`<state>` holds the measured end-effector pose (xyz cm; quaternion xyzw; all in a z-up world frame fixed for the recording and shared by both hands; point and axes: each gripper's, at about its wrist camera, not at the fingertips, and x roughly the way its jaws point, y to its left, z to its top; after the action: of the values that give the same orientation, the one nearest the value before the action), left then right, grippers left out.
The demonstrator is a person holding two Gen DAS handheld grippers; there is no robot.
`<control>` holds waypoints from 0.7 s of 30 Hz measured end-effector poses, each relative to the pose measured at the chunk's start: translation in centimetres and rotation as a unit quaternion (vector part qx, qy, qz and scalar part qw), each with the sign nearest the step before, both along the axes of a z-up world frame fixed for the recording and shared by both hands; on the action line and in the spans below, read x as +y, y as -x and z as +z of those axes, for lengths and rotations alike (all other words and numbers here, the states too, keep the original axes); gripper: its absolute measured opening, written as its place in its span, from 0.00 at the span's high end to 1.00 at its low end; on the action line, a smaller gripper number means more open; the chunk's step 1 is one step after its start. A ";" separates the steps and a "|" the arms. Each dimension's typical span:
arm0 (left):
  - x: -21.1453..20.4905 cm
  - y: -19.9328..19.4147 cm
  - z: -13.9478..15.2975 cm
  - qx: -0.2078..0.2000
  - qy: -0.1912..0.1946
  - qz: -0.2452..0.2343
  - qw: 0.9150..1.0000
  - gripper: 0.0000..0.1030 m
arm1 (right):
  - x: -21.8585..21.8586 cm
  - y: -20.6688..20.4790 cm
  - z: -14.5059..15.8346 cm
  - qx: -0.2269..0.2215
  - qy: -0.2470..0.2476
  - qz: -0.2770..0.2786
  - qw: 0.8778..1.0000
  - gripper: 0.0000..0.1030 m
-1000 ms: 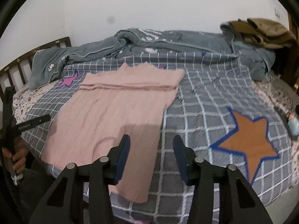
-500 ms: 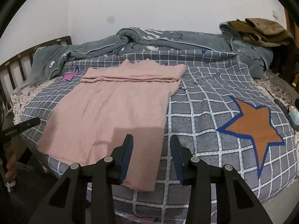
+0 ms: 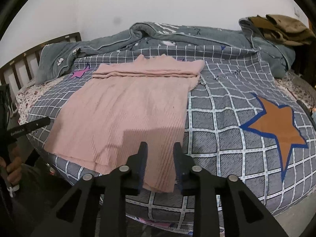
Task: Fold small clothes
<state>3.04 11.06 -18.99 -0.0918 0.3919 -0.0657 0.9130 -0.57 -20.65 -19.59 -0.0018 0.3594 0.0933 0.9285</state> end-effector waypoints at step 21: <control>-1.3 -1.2 -1.2 0.049 -0.001 -0.014 0.999 0.79 | -0.1 -1.4 -3.3 0.052 -0.017 -0.007 0.998 0.71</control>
<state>4.27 9.74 -20.17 -0.0884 0.4376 -0.0735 0.8918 0.87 -20.76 -22.93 0.0217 0.4054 0.0927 0.9092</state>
